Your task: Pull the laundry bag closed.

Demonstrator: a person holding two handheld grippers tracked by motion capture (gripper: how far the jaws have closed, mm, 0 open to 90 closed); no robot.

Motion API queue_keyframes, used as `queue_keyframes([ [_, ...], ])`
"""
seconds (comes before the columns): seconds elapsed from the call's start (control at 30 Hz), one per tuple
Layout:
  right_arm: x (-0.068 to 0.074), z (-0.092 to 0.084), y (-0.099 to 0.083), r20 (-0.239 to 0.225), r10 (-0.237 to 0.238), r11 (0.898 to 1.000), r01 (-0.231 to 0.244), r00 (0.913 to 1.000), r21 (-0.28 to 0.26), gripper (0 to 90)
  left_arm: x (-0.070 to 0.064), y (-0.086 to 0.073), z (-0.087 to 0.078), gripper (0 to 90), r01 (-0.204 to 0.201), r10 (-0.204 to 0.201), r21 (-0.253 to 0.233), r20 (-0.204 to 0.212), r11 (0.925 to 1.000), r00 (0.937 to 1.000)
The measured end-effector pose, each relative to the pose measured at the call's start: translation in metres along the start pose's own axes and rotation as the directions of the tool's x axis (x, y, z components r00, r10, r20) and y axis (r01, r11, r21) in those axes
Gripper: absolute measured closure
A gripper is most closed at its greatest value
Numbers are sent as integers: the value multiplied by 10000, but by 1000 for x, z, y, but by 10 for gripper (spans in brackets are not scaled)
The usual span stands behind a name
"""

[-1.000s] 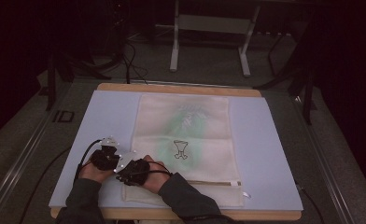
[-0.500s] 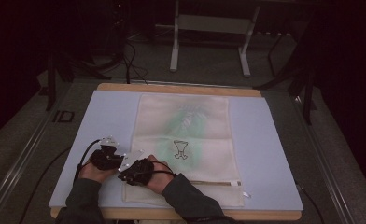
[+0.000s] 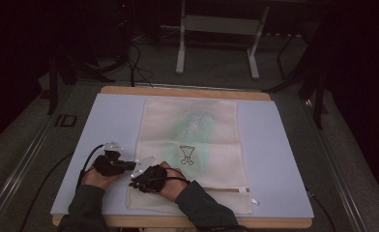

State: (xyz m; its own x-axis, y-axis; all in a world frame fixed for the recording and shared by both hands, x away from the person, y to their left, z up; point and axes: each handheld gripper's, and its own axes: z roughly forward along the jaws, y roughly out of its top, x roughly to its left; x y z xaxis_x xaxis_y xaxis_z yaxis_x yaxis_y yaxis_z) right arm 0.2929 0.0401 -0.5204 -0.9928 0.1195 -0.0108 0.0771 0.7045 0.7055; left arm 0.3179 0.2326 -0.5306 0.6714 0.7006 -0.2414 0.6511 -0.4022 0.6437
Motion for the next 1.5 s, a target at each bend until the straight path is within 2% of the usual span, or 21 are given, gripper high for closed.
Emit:
queue_keyframes([
  [0.1, -1, 1, -1, -52, 3, 10000, -2, 10000, 89, 814, 0, 0, 0, 896, 12, -12, 2, -1, 10000, 10000],
  [0.27, -4, 5, -2, -281, 367, 9989, -358, 9989, 297, 801, 0, 0, 0, 895, 32, -32, -9, 8, 10000, 10000],
  [0.5, -5, 10, -1, -385, 470, 9979, -452, 9982, 454, 812, 0, 0, 0, 894, -33, 33, 30, 21, 10000, 10000],
  [0.63, -4, 10, -4, -314, 374, 9986, -361, 9988, 389, 816, -4, 1, -1, 894, -247, 249, 187, -106, 9995, 9996],
  [0.8, -1, 10, -6, -114, 245, 9992, -241, 9996, 317, 818, -10, 1, 0, 885, -474, 473, 296, 35, 9984, 9989],
  [1.17, 0, 10, -6, -56, 253, 9994, -252, 9997, 244, 818, -18, -6, -5, 885, -567, 561, 436, 146, 9974, 9983],
  [1.3, 1, 10, -7, -7, 261, 9994, -261, 9997, 245, 818, -21, -9, -6, 888, -468, 460, 474, 165, 9978, 9988],
  [1.5, 1, 10, -7, 36, 251, 9994, -252, 9997, 252, 819, -25, -12, -7, 894, -554, 535, 686, 295, 9961, 9981],
])
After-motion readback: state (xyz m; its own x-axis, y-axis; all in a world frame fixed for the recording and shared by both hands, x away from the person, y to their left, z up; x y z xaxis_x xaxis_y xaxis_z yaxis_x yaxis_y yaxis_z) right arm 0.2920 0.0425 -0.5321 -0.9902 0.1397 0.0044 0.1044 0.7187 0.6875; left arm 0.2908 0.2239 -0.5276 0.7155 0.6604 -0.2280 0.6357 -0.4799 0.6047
